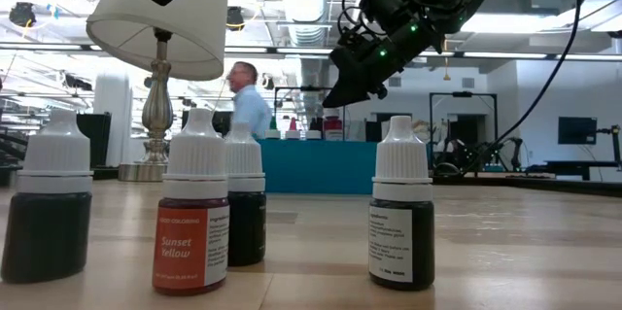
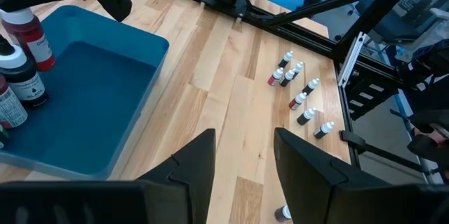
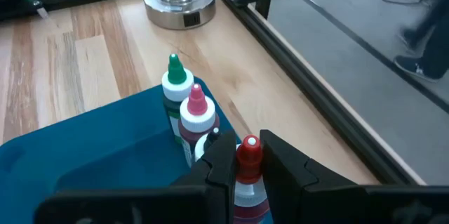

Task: Pick & Place food coloring
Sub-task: Put the large red food coloring bottle into the bin

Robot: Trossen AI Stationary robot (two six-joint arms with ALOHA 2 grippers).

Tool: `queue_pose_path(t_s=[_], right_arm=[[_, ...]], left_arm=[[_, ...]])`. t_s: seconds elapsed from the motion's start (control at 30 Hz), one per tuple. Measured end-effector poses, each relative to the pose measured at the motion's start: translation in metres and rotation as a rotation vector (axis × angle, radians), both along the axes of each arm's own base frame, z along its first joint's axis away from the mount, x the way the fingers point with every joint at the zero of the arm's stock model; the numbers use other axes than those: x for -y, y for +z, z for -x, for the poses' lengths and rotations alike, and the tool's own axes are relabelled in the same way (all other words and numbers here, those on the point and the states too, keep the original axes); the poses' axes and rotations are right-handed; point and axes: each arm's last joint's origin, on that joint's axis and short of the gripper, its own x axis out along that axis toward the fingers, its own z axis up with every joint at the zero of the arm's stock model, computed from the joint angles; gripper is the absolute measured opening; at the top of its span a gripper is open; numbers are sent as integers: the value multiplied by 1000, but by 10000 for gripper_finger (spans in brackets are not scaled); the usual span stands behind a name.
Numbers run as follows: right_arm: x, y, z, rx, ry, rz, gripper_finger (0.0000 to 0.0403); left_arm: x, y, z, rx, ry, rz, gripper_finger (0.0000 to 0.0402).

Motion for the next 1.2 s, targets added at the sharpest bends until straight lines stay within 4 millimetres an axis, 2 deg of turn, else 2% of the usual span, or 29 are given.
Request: queue_pose_path(t_s=[0.37,0.53,0.73,1.2], right_arm=[[2,-4,4,-21,-51,-70,46],[5,-24,2,-74,-91,-136,47],[-1,-30,-8,-54,-100,-102,47],[2,-27,-8,-31,-128,-76,47]], left_arm=[[0,0,0,0,-5,-16,137],[-1,0,0,2,10,-23,137],[-1,0,0,1,12,-17,137],[-1,0,0,1,13,-14,137]])
